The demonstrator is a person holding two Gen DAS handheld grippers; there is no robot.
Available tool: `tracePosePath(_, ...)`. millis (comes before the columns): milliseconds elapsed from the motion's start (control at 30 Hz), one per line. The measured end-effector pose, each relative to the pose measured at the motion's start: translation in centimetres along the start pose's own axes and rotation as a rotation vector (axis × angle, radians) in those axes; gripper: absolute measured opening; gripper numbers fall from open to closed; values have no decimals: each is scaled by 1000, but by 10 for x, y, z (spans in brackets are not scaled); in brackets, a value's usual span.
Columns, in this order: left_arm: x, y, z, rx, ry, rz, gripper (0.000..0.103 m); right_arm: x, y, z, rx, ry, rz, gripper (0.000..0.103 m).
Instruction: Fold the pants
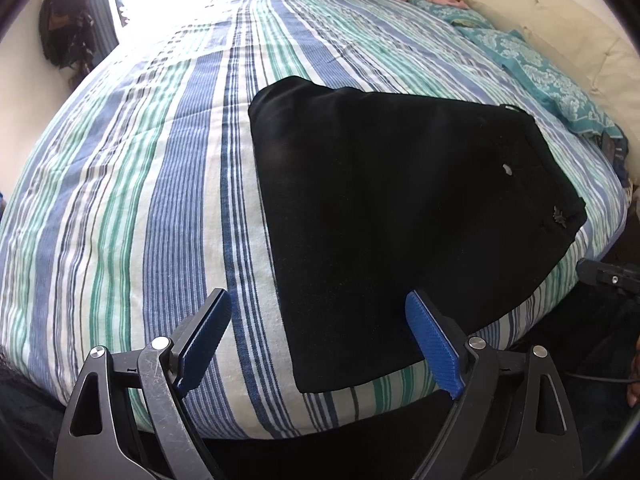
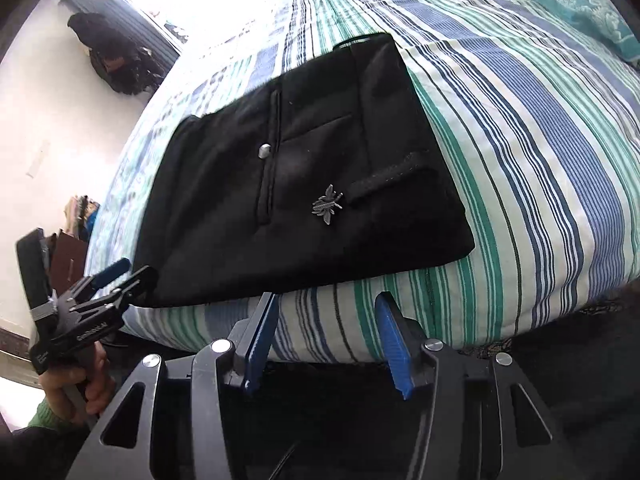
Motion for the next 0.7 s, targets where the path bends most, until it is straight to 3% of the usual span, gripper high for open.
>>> tracePosePath(100, -4, -9, 26, -90, 63, -12, 90, -37, -6, 4, -15, -106, -123, 58)
tracePosePath(167, 4, -19, 44, -155, 107, 8, 90, -56, -20, -1, -30, -124, -182, 79)
tracePosePath(233, 15, -28, 59, -211, 171, 45, 90, -63, -40, -18, -16, -123, -203, 83)
tracePosePath(400, 50, -39, 67, -217, 325, 186, 90, -17, -88, -79, 99, -209, -30, 83)
tracePosePath(600, 70, -42, 54, -200, 404, 247, 92, 33, -103, -102, 150, -292, 114, 83)
tracePosePath(700, 77, -47, 44, -186, 404, 257, 94, 51, -103, -98, 148, -369, 157, 84)
Point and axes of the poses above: each gripper's, at about its wrist camera, not at the fingertips, and x roughly the way its jaws point, z to its left, y to its underside, the point moved 1 cm from there along x, roughly the way its jaws point, and after that the axes turned 9 degrees about -y, right-handed, at the moved point
